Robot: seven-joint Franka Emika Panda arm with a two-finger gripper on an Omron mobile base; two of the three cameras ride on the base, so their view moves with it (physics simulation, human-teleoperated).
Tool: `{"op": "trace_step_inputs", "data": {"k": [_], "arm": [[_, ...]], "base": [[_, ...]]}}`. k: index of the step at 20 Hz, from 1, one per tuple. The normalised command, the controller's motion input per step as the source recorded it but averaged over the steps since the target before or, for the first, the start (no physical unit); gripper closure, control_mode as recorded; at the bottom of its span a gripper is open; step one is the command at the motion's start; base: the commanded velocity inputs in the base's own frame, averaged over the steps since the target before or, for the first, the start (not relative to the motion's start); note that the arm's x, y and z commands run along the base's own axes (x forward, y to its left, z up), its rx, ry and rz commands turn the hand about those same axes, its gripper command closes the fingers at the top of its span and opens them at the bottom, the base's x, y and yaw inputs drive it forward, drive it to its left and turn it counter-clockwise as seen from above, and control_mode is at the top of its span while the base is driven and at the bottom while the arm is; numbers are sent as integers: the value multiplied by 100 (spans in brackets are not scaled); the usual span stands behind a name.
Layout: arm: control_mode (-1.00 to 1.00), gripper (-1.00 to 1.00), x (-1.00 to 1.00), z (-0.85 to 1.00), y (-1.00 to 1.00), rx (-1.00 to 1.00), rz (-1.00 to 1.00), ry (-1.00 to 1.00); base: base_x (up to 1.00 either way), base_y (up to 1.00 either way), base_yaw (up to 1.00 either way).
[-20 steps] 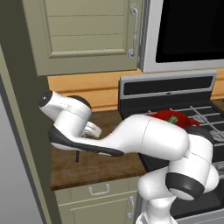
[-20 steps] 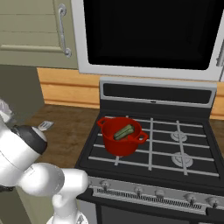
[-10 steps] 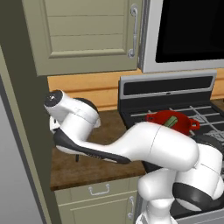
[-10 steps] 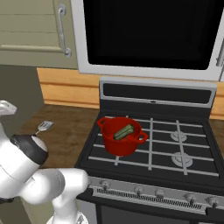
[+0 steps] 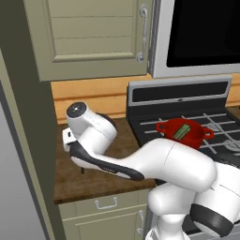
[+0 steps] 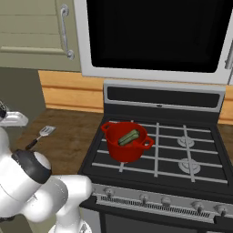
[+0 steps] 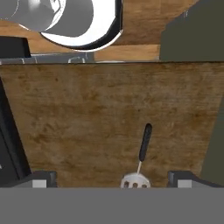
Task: Put the cucumber and bell pepper in the pot. Retrieve the spatula and lightly stir the vegetables in the pot.
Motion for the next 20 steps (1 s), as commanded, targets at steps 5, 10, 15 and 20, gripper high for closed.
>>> {"op": "trace_step_inputs", "data": {"k": [5, 10, 15, 20], "arm": [[-100, -100, 37, -22, 33, 4, -16, 12], [-100, -100, 18, -34, 19, 0, -21, 7], [-100, -100, 0, -38, 3, 0, -22, 0], [-100, -100, 16, -35, 0, 1, -11, 0]], "base": [[0, 0, 0], [0, 0, 0], [0, 0, 0], [0, 0, 0]]}}
